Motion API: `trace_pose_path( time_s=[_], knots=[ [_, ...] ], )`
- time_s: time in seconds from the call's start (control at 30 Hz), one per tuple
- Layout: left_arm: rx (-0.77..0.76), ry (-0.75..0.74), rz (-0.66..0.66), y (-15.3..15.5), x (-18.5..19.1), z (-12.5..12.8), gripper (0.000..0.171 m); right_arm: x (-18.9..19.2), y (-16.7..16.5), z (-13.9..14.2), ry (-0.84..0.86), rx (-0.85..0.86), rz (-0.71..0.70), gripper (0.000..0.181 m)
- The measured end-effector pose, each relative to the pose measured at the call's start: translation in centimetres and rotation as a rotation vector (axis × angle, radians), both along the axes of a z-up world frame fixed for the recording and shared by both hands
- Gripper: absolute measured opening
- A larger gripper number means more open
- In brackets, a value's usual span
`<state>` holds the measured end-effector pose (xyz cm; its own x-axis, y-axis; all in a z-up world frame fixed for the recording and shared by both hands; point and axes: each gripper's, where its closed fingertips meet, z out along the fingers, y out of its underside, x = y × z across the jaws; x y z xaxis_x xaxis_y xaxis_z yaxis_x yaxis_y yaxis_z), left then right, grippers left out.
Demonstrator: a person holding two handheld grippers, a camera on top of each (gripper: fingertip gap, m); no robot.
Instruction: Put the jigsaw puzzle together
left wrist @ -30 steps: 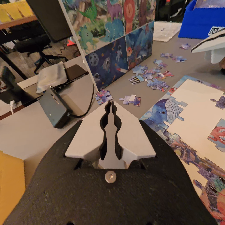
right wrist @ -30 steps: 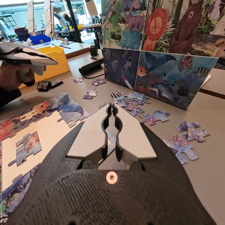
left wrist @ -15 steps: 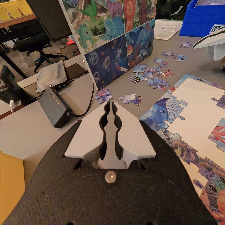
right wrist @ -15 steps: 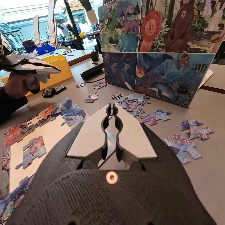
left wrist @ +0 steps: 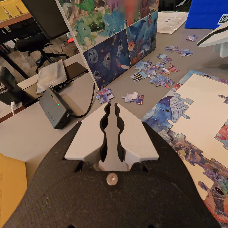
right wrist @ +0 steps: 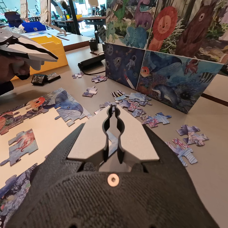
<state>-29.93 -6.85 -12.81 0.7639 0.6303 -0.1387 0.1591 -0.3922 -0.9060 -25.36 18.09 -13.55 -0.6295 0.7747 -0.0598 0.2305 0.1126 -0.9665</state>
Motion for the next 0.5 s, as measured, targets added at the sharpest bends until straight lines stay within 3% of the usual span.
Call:
trace_pose_path(
  time_s=[0.5],
  knots=[
    [-0.035,0.0,-0.006,0.21,0.1,-0.51,0.006,-0.07,0.07,-0.16,-0.015,-0.024,0.003,0.002]
  ],
)
